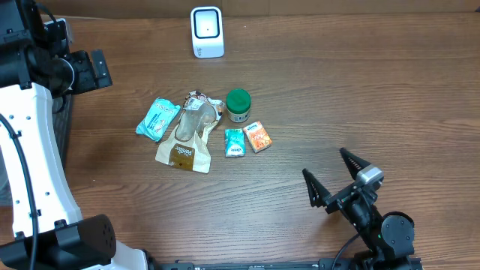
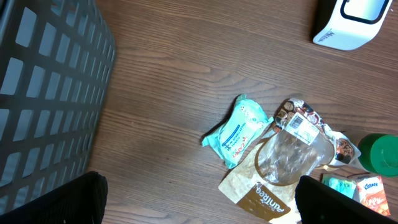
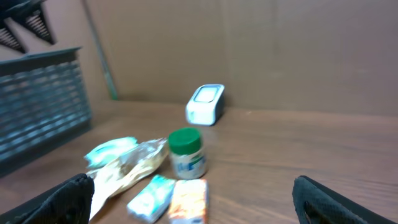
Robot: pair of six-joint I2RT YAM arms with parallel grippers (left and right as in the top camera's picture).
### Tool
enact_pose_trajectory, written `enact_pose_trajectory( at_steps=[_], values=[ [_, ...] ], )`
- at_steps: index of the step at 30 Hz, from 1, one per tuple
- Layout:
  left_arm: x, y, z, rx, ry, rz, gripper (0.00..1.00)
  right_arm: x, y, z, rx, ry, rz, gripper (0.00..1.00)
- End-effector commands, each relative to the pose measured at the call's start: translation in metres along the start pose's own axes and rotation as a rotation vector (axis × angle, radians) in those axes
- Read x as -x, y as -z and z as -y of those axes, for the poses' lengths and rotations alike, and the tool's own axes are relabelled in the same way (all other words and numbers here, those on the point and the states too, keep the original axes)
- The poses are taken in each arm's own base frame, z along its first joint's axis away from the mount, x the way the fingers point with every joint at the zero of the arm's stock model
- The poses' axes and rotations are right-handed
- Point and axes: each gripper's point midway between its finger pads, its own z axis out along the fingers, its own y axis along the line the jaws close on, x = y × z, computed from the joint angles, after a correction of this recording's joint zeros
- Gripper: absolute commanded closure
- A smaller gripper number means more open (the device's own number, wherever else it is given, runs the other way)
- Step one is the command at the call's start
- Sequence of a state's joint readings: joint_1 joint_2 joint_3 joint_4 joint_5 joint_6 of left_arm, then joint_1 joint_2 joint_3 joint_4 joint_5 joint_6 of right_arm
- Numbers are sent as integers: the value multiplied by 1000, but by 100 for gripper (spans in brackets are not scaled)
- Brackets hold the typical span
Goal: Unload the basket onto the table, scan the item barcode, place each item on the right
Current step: 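Retract the left arm back beside the basket, then reach the right gripper toward the orange Kleenex pack on the table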
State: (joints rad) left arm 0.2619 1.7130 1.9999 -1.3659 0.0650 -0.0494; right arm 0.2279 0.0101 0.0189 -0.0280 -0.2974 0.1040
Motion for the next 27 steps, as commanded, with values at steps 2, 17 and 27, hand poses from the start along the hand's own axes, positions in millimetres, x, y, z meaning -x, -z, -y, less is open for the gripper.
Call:
enact_pose_trajectory(
  at_steps=[2, 17, 27],
  values=[
    [3, 3, 4, -16, 5, 11, 0, 17, 5, -23, 107, 5, -4, 0],
    [3, 3, 4, -16, 5, 11, 1, 45, -7, -62, 313, -91, -226, 0],
    [3, 3, 5, -16, 4, 11, 0, 49, -64, -87, 392, -223, -560, 0]
  ],
)
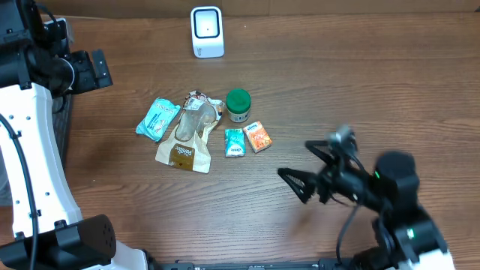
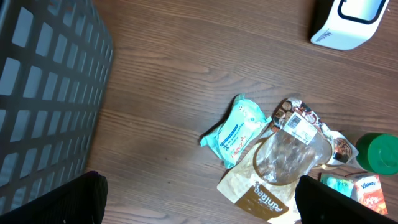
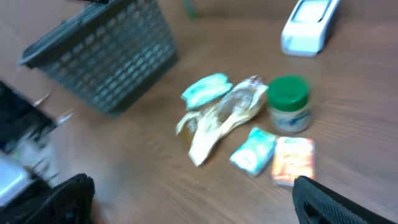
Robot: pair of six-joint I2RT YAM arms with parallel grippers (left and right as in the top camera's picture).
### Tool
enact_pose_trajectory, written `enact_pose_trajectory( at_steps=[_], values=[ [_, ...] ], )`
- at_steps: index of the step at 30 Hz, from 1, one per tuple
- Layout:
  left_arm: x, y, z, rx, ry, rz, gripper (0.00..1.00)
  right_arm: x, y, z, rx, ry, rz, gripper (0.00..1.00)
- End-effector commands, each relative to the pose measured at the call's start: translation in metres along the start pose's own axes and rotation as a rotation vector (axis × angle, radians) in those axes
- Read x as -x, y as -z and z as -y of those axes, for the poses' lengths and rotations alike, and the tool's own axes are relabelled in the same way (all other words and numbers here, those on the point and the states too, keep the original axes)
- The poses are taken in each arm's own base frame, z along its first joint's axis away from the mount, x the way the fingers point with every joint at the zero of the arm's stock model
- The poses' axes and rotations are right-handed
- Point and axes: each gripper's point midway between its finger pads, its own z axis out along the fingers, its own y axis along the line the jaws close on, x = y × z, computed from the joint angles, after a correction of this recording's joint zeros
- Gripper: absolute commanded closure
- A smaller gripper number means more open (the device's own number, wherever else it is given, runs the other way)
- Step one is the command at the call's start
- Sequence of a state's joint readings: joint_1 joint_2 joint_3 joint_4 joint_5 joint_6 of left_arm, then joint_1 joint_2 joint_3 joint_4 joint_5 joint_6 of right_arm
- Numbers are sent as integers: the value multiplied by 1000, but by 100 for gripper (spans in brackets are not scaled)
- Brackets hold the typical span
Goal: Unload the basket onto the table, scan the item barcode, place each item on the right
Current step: 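Reach the right gripper toward the orange Kleenex pack on the table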
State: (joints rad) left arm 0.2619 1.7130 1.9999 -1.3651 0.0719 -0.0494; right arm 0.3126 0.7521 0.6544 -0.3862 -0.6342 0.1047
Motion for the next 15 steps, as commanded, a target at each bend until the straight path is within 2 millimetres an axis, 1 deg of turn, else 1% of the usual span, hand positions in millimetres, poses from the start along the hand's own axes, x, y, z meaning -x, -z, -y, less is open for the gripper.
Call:
enact_pose_trajectory(
  at_steps=[1, 4, 6, 8, 10, 11, 13, 14, 15],
  values=[
    [3, 3, 3, -9, 4, 11, 0, 13, -31, -13, 68, -43, -135, 0],
    [3, 3, 3, -9, 4, 11, 0, 12, -59, -14, 84, -103, -267, 0],
    [2, 3, 4, -11, 2, 11, 0, 7, -78, -9, 80, -164, -370, 0],
    [2, 3, 4, -10, 3, 11, 1, 3, -91, -7, 79, -238, -433, 0],
    [2, 3, 4, -10, 3, 10, 0, 1, -105, -8, 123, -305, -458, 0],
    [2, 3, 4, -10, 3, 11, 0, 2, -115, -11, 187, -309, -454, 0],
    [2, 3, 4, -10, 3, 10, 1, -7, -123, -7, 196, -357, -482, 0],
    [2, 3, 4, -10, 3, 11, 1, -13, -129, -2, 179, -423, -505, 0],
    [2, 3, 4, -10, 3, 11, 1, -17, -131, 0, 176, -429, -514, 0]
  ],
)
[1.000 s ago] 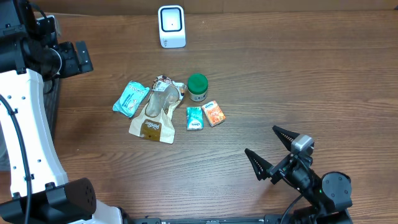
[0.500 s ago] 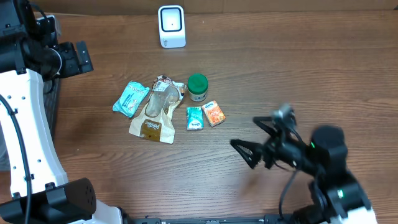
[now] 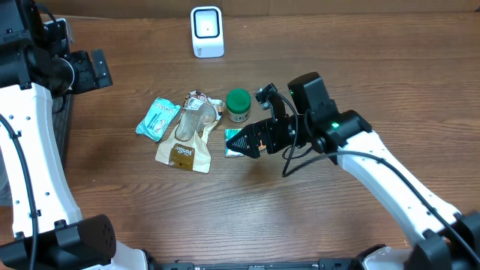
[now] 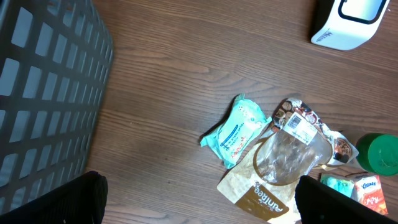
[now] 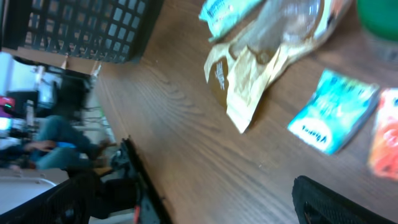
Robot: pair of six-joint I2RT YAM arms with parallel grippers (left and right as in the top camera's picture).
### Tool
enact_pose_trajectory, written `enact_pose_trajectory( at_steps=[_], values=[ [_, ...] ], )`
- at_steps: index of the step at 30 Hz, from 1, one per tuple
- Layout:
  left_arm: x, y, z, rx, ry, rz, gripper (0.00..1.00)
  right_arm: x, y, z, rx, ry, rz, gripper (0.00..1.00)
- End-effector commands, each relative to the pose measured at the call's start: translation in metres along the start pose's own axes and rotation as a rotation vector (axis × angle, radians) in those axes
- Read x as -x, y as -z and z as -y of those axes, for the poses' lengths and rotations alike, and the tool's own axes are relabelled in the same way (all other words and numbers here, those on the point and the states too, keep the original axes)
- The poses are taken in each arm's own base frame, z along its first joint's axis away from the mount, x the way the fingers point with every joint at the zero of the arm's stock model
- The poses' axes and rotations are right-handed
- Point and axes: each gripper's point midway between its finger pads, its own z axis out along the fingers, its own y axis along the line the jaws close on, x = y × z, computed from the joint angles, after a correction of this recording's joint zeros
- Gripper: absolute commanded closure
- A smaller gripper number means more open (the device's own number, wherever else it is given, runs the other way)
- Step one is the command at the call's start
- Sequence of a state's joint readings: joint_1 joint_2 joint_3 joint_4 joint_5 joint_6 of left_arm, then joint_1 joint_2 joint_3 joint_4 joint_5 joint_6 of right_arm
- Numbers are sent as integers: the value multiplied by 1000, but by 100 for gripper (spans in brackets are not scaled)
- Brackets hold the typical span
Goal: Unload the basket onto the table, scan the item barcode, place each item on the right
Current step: 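Reach the right gripper toward the orange Kleenex pack on the table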
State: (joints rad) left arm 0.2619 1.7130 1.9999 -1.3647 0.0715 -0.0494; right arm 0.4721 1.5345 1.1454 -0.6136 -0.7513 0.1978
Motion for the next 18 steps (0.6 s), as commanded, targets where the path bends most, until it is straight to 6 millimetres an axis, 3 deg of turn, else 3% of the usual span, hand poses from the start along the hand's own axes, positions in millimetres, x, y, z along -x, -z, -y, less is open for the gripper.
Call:
enact_pose_trajectory(
  at_steps=[1, 3, 4, 5, 6, 7, 9, 13, 18],
  values=[
    [2, 3, 4, -11, 3, 10, 0, 3, -7, -6, 55, -61, -24, 0],
    [2, 3, 4, -11, 3, 10, 0, -1, -11, -3, 52, -22, -36, 0],
    [2, 3, 4, -11, 3, 10, 0, -2, -12, -1, 41, -10, -38, 8],
    [2, 3, 4, -11, 3, 10, 1, -4, -14, 5, 6, -8, -38, 33],
    [2, 3, 4, -11, 3, 10, 0, -5, -15, 11, -29, -10, -37, 52],
    [2, 3, 4, -11, 3, 10, 0, -6, -16, 16, -65, -15, -36, 64],
    [2, 3, 4, -11, 3, 10, 0, -5, -16, 39, -195, -122, -5, 78],
    [2, 3, 4, -11, 3, 10, 1, -4, -12, 70, -369, -308, 80, 89],
    [2, 3, 4, -11, 3, 10, 0, -2, -12, 87, -490, -377, 141, 96]
  ],
)
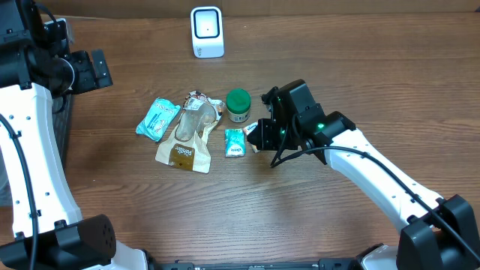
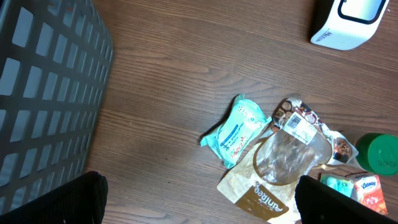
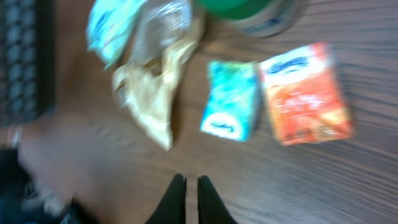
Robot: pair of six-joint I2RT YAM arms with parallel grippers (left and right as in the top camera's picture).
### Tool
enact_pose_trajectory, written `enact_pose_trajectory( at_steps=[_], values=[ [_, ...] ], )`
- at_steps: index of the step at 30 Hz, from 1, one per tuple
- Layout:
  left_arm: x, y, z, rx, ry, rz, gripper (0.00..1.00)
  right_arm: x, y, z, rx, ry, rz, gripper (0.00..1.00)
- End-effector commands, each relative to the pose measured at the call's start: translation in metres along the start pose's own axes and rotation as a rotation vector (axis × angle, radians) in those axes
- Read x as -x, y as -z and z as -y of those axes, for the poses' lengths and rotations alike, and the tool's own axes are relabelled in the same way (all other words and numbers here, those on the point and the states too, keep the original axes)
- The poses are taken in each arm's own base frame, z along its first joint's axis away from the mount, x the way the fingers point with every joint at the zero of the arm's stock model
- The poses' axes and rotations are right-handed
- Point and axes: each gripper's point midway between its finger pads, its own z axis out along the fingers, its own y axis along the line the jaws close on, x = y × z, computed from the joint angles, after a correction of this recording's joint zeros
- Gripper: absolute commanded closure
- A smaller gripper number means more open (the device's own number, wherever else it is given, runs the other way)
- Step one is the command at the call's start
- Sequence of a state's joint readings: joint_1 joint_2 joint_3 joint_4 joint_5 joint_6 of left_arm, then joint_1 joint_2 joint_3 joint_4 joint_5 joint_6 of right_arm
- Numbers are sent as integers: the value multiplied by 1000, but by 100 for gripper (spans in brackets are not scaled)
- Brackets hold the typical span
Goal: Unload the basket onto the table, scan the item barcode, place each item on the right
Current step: 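Reach the right gripper toward the orange Kleenex pack on the table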
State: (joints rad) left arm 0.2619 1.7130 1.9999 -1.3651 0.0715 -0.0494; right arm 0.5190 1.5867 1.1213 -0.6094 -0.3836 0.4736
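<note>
The white barcode scanner (image 1: 207,31) stands at the table's far edge, also seen in the left wrist view (image 2: 348,22). A cluster of items lies mid-table: a teal packet (image 1: 157,118), a brown pouch (image 1: 184,150), a green-lidded jar (image 1: 238,105), a small teal packet (image 1: 235,142) and an orange packet (image 3: 305,93). My right gripper (image 1: 257,136) hangs over the orange packet, hiding most of it from overhead. Its fingers (image 3: 178,196) stand almost together, shut on nothing, blurred. My left gripper (image 2: 199,186) is open, high at the far left.
A dark grey mesh basket (image 2: 43,93) stands at the table's left edge, under my left arm. A crumpled clear wrapper (image 1: 201,105) lies on top of the brown pouch. Bare wood stretches to the right of and in front of the cluster.
My right gripper has shut from wide open and moved slightly to the right, from over the small teal packet to over the orange one. The left arm and the items are unchanged.
My right gripper was open at the near right of the table. It then stood further left and nearer the cluster, then open over the small packets. Now it is shut above the orange packet. The left arm stayed still throughout.
</note>
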Motion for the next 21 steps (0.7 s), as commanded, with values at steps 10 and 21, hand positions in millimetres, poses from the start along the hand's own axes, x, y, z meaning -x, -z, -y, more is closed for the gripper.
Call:
enact_pose_trajectory(
  at_steps=[10, 21],
  values=[
    [2, 3, 4, -11, 3, 11, 0, -11, -54, 26, -175, -186, 3, 96],
    [2, 3, 4, -11, 3, 11, 0, -23, -77, 46, -225, -239, -53, 96]
  ],
)
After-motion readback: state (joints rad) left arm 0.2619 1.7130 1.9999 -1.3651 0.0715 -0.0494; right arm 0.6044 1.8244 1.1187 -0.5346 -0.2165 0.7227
